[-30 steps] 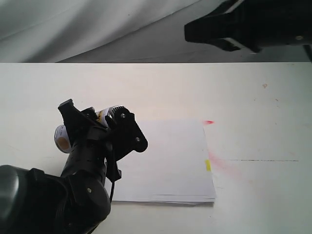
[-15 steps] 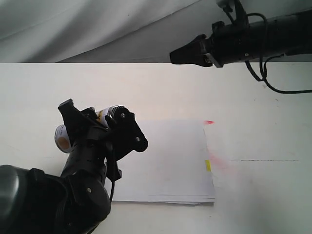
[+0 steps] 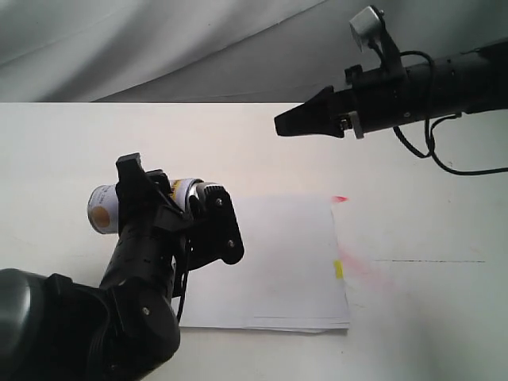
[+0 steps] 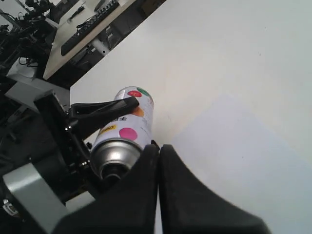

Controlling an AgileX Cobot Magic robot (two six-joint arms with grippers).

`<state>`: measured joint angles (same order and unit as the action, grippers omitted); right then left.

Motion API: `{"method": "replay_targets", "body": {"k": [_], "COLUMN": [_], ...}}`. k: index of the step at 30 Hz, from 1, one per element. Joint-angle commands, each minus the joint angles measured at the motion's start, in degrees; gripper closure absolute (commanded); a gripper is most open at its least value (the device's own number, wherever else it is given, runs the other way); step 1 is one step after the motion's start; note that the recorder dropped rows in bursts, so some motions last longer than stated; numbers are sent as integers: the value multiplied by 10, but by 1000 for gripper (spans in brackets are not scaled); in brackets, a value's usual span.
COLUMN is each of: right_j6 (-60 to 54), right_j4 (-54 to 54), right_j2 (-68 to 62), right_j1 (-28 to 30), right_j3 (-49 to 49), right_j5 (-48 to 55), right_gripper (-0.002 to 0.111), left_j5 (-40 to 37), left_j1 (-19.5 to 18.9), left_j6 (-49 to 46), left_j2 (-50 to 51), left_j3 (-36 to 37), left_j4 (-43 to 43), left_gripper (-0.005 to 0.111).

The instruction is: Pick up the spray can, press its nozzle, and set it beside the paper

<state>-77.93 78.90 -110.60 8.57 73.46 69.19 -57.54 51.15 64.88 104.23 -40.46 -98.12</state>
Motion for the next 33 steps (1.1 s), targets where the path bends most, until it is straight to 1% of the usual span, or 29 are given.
{"method": "replay_targets", "body": {"k": [1,6,9,12,16,26,33], "right_j6": [-45,-179,-223,-226,-228,-238,-230], "right_j4": [17,126,164,166,207,210,210], "right_j2": [7,25,29,29,30,30,30], "right_j1": [-7,-38,-63,-87,-102,-103,-103], "right_j3": [-63,-192,-231,-233,-233,-233,-209], "right_j5": [8,-12,-34,-50,-74,-86,-83], "right_gripper": [108,108,108,108,108,108,108], "left_j5": [-29,-29,-29,-29,-29,-29,-29], "left_j1": [2,2,2,2,2,2,2], "left_j6": [-6,-6,-7,-9,-11,-11,-11], "left_j2": [-3,-3,-3,-3,-3,-3,-3], "left_j3": [-6,-6,-6,-6,-6,-6,-6], "left_j4": [-18,-18,-18,-18,-18,-18,-18], "left_gripper": [107,107,107,107,107,107,107]}}
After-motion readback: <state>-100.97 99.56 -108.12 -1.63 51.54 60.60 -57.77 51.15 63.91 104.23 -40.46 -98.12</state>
